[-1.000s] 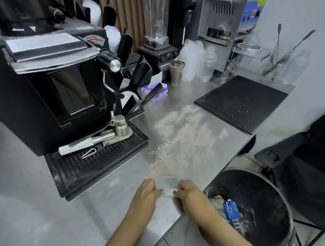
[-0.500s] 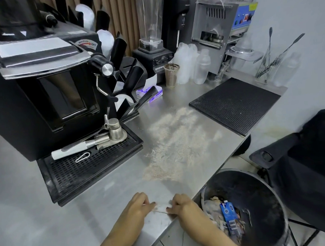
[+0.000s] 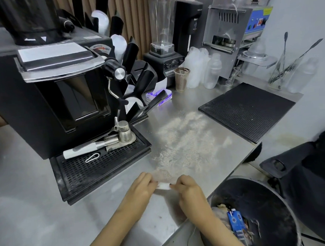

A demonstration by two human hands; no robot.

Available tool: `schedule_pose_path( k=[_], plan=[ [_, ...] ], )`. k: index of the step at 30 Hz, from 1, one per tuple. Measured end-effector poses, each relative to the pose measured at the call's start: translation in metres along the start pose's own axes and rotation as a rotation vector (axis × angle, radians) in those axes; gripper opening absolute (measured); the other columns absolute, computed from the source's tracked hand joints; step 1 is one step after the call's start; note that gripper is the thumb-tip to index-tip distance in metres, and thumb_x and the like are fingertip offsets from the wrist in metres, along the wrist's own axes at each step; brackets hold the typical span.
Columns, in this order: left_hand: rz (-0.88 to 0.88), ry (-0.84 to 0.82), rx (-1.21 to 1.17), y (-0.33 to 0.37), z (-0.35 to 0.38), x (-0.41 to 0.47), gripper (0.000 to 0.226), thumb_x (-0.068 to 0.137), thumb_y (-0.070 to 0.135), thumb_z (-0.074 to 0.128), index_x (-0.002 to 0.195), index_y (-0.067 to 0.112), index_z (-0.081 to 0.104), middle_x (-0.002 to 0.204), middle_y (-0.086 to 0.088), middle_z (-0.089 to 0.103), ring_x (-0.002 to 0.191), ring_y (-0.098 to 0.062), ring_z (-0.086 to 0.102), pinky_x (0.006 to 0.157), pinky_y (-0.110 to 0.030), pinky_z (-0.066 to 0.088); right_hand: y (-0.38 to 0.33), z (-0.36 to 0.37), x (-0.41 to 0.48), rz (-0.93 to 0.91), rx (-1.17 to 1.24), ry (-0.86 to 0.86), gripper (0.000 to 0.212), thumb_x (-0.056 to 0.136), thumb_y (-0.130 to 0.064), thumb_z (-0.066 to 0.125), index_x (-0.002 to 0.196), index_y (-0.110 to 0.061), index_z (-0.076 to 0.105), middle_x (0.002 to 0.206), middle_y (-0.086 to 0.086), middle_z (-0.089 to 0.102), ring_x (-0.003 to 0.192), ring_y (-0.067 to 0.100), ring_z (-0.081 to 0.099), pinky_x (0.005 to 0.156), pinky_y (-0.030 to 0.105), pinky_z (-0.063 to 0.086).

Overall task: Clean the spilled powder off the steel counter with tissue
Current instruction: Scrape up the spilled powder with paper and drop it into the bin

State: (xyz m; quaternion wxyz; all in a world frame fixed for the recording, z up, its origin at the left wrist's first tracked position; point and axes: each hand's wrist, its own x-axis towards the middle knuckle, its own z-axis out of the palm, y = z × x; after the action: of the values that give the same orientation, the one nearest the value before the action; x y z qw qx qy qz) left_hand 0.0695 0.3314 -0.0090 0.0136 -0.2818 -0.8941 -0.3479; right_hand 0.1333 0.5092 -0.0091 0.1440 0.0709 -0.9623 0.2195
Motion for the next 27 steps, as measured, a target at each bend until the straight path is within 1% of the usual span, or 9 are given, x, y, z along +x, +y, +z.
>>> schedule_pose_path(
  k=[3,6,10,11,13,15,20,23,27],
  plan=[
    [0.010,-0.004,0.047,-0.020,-0.026,-0.018,0.016,0.092,0.025,0.047,0.080,0.017,0.055,0.086,0.006,0.048,0.086,-0.003,0.048,0.079,-0.019,0.035,-0.031,0.025,-0.003,0.062,0.068,-0.174,0.024,0.078,0.004,0.056,0.080,-0.017,0.067,0.084,0.010,0.056,0.075,0.019,0.048,0.069,0.028,0.039],
    [-0.054,-0.097,0.104,-0.045,-0.040,-0.030,0.014,0.090,0.021,0.051,0.078,0.019,0.055,0.089,0.006,0.051,0.084,-0.008,0.052,0.081,-0.029,0.040,-0.066,0.052,0.010,0.190,0.081,-0.294,0.035,0.035,-0.008,0.085,0.047,-0.016,0.053,0.052,-0.005,0.049,0.041,0.009,0.046,0.040,0.019,0.033],
    [-0.221,-0.045,-0.010,-0.063,-0.037,-0.028,0.017,0.088,0.013,0.052,0.072,0.015,0.056,0.088,0.004,0.053,0.082,-0.009,0.051,0.077,-0.027,0.039,-0.094,0.056,0.016,0.119,-0.001,-0.442,0.013,0.082,-0.003,0.055,0.092,0.003,0.061,0.098,0.020,0.057,0.085,0.027,0.053,0.067,0.026,0.029],
    [-0.268,-0.028,-0.050,-0.062,-0.036,-0.021,0.018,0.088,0.011,0.052,0.071,0.012,0.056,0.085,0.001,0.051,0.080,-0.009,0.050,0.074,-0.026,0.037,-0.097,0.054,0.021,0.135,0.004,-0.394,0.013,0.080,-0.002,0.058,0.091,0.003,0.062,0.098,0.021,0.058,0.089,0.030,0.055,0.068,0.029,0.033],
    [-0.285,-0.027,0.002,-0.061,-0.033,-0.005,0.018,0.087,0.006,0.051,0.070,0.004,0.054,0.077,-0.003,0.048,0.076,-0.012,0.047,0.071,-0.028,0.034,-0.103,0.050,0.031,0.151,-0.051,-0.280,0.024,0.042,-0.012,0.083,0.059,-0.007,0.066,0.066,0.007,0.062,0.063,0.020,0.060,0.052,0.020,0.041],
    [-0.239,0.012,-0.004,-0.057,-0.028,0.014,0.018,0.084,-0.003,0.052,0.066,-0.001,0.053,0.072,-0.004,0.047,0.072,-0.013,0.043,0.069,-0.028,0.034,-0.101,0.062,0.038,0.211,-0.056,-0.303,0.036,0.013,-0.014,0.083,0.039,-0.012,0.058,0.047,-0.005,0.054,0.043,0.010,0.052,0.038,0.015,0.035],
    [0.161,-0.167,0.390,-0.055,0.009,0.066,0.023,0.045,-0.004,0.078,0.049,0.006,0.058,0.058,-0.005,0.055,0.069,-0.015,0.036,0.060,-0.026,0.032,-0.070,0.064,0.040,0.235,-0.225,-0.209,0.038,0.016,-0.006,0.082,0.039,-0.015,0.054,0.046,-0.002,0.051,0.042,0.013,0.050,0.038,0.016,0.036],
    [0.199,-0.224,0.523,-0.037,0.023,0.090,0.044,0.020,0.006,0.087,0.037,0.016,0.048,0.051,0.004,0.048,0.061,-0.011,0.044,0.056,-0.022,0.028,-0.048,0.058,0.045,0.289,-0.245,-0.170,0.035,0.019,-0.003,0.083,0.039,-0.013,0.056,0.045,0.000,0.050,0.041,0.014,0.049,0.039,0.016,0.036],
    [0.146,-0.137,0.395,-0.033,0.007,0.075,0.026,0.052,-0.002,0.080,0.060,0.010,0.059,0.070,-0.006,0.058,0.075,-0.015,0.039,0.067,-0.026,0.032,-0.035,0.037,0.037,0.278,-0.259,-0.067,0.035,0.021,-0.002,0.085,0.044,-0.014,0.061,0.051,-0.001,0.053,0.045,0.015,0.052,0.037,0.019,0.037]
  ],
)
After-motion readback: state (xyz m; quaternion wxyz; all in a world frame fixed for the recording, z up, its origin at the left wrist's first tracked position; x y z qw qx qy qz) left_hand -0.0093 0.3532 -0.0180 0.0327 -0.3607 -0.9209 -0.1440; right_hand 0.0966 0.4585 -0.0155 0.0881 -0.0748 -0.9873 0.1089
